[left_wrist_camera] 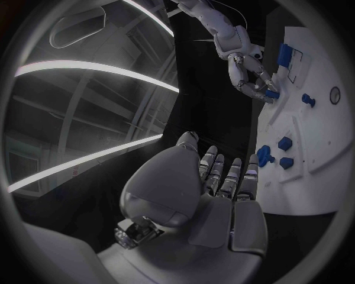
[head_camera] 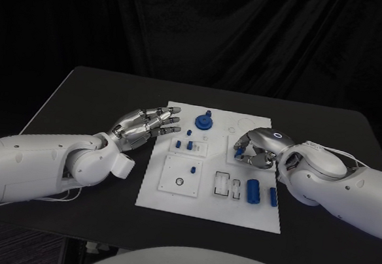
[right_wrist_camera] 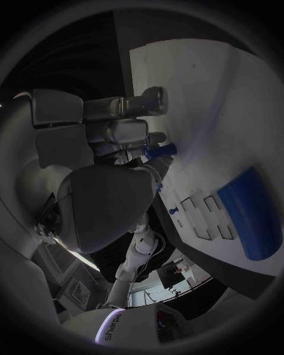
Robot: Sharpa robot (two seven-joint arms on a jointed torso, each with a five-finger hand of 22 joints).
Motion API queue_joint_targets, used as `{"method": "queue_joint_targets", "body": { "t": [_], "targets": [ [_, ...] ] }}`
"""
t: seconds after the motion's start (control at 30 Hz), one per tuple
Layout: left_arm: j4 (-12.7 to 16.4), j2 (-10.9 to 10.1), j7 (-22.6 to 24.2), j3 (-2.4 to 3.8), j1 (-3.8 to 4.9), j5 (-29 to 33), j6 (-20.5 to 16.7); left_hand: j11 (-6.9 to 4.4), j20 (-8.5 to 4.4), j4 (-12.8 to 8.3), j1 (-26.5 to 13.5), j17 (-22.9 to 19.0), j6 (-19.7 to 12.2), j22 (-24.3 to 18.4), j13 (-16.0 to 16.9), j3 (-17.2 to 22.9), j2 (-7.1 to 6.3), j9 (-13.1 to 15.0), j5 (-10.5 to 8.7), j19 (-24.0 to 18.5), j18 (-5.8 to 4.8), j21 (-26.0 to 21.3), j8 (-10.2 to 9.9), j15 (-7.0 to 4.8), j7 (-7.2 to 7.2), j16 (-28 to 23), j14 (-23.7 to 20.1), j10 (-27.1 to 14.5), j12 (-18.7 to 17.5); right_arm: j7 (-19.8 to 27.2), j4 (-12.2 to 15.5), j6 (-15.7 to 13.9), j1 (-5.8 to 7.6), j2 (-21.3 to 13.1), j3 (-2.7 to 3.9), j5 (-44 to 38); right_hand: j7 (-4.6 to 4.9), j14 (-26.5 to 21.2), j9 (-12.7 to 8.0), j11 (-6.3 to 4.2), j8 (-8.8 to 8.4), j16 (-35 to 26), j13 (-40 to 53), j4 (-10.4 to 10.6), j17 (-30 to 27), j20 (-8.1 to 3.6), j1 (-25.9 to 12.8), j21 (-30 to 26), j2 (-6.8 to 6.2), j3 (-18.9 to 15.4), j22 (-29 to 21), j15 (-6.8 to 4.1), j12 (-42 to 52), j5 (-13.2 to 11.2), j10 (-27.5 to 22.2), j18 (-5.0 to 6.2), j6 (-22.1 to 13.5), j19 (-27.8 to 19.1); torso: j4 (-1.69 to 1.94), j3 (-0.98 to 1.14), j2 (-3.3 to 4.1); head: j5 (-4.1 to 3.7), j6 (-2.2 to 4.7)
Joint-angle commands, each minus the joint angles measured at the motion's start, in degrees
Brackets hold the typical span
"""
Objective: Assemble the parts on the task board
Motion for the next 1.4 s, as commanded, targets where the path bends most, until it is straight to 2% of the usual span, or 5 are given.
{"method": "queue_joint_targets", "body": {
  "t": [0.03,0.6,0.9,1.13,1.4],
  "targets": [
    [0.05,0.12,0.70,0.06,-0.12,0.24,0.89,0.42,-0.18,0.04,0.72,0.04,0.07,-0.05,0.01,0.32,-0.01,0.04,0.37,0.37,-1.18,0.23,0.31,0.29,0.20,0.04,-0.07,0.09,0.12,0.58,0.09,-0.94,-0.16,0.01,0.05,0.16,-0.11,0.40,0.81,-0.70,0.96,0.59,0.18,-0.53,0.50,-0.75,1.37,1.23,0.14,1.19,5.61,-0.80,0.47,0.98,2.09,-1.21,2.25,0.49,-0.04,-0.04,-0.01,0.17,0.00],
    [-0.17,0.13,0.52,0.06,-0.32,0.24,1.09,0.53,-0.18,0.01,0.82,0.03,0.19,-0.05,0.03,0.49,0.12,0.06,0.45,0.41,-1.25,0.23,0.33,0.28,0.29,-0.03,-0.12,0.11,0.24,0.17,2.52,-3.82,-0.09,-1.25,0.43,0.16,-1.60,0.90,6.03,-2.15,5.18,0.53,0.66,-2.78,0.54,-2.08,3.34,2.42,0.45,1.74,5.80,-2.07,0.06,0.81,6.94,-1.42,9.28,1.00,-0.10,-0.01,-0.02,0.50,0.00],
    [-0.36,0.33,0.37,0.06,-0.34,0.24,0.98,0.68,-0.19,-0.02,0.95,0.04,0.36,-0.04,0.08,0.68,0.23,0.08,0.49,0.47,-1.33,0.23,0.36,0.23,0.38,0.03,-0.12,0.26,0.60,-0.63,5.03,-4.21,2.43,-2.37,0.81,0.16,-1.60,0.86,6.54,-2.08,5.36,0.38,0.55,-2.72,0.39,-2.10,3.18,2.29,0.47,1.59,5.76,-2.03,-0.42,0.62,6.78,-1.42,9.13,0.95,-0.07,-0.08,-0.07,0.97,0.00],
    [-0.29,0.25,0.27,0.06,-0.35,0.24,0.70,0.92,-0.20,-0.05,1.10,0.07,1.03,-0.12,0.14,0.91,0.31,0.16,0.49,0.53,-1.44,0.24,0.50,0.12,0.57,0.17,-0.06,0.54,1.07,-1.65,9.46,-1.08,4.30,-4.06,0.85,0.16,-1.68,0.67,7.14,-2.01,5.60,0.01,0.42,-2.46,0.02,-2.07,2.77,1.46,0.46,1.35,5.56,-1.95,-0.96,0.50,6.74,-1.31,9.01,0.64,0.07,-0.12,-0.05,1.51,0.00],
    [-0.46,0.20,0.27,0.06,-0.35,0.24,0.66,0.96,-0.20,-0.05,1.12,0.06,1.11,-0.08,0.14,0.94,0.30,0.17,0.49,0.57,-1.46,0.25,0.52,0.10,0.60,0.13,-0.07,0.58,1.09,-1.26,15.37,4.54,3.84,-3.15,0.57,-1.57,-1.76,0.73,7.73,-2.04,5.82,0.14,0.30,-2.52,0.23,-2.05,2.86,1.49,0.55,1.35,5.57,-1.96,-1.45,0.66,6.80,-1.32,8.88,0.60,0.07,-0.09,0.01,2.10,0.00]
  ]
}}
